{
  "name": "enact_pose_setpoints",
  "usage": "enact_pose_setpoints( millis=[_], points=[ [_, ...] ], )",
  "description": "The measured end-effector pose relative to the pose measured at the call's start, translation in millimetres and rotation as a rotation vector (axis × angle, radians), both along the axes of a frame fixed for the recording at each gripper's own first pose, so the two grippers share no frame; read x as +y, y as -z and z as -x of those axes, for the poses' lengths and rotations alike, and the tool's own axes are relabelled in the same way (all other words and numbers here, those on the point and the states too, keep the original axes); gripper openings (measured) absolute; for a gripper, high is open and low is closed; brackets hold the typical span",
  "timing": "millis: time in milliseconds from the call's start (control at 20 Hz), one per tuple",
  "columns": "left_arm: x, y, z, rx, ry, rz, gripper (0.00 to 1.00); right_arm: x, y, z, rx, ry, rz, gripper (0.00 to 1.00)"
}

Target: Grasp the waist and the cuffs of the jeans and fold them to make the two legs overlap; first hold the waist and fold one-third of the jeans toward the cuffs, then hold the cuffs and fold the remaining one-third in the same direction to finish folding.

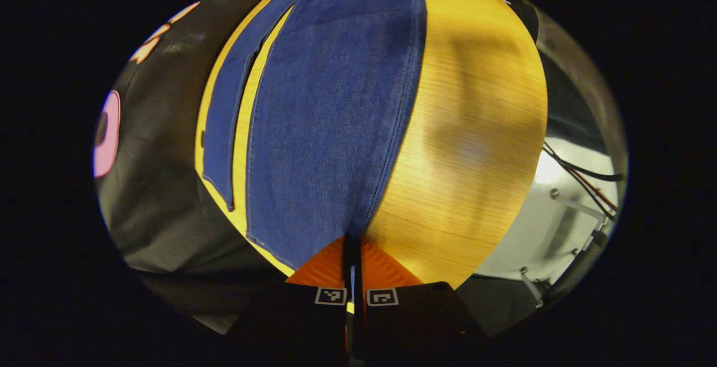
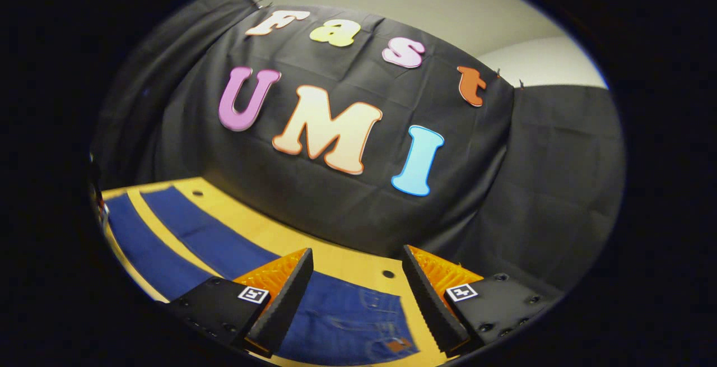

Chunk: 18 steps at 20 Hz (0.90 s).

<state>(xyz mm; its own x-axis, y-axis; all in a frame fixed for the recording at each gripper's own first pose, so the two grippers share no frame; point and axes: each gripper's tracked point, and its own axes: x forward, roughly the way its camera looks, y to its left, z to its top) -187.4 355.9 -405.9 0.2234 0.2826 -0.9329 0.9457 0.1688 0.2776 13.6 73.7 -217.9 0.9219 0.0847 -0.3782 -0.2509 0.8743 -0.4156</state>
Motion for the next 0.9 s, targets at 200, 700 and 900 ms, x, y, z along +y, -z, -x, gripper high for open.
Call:
enact_pose_setpoints(
  millis=[200,700,900],
  points=[
    [-1,-3,0,-0.006,-0.099,-0.046,0.00,-67,44,31,0.067,-0.162,0.375,0.98],
    [-4,-38,-27,-0.083,-0.136,-0.145,0.00,-104,202,129,0.449,-0.641,0.669,0.99],
    [-3,-40,-26,-0.054,-0.162,-0.160,0.00,-93,238,147,0.515,-0.780,0.680,0.99]
  ],
)
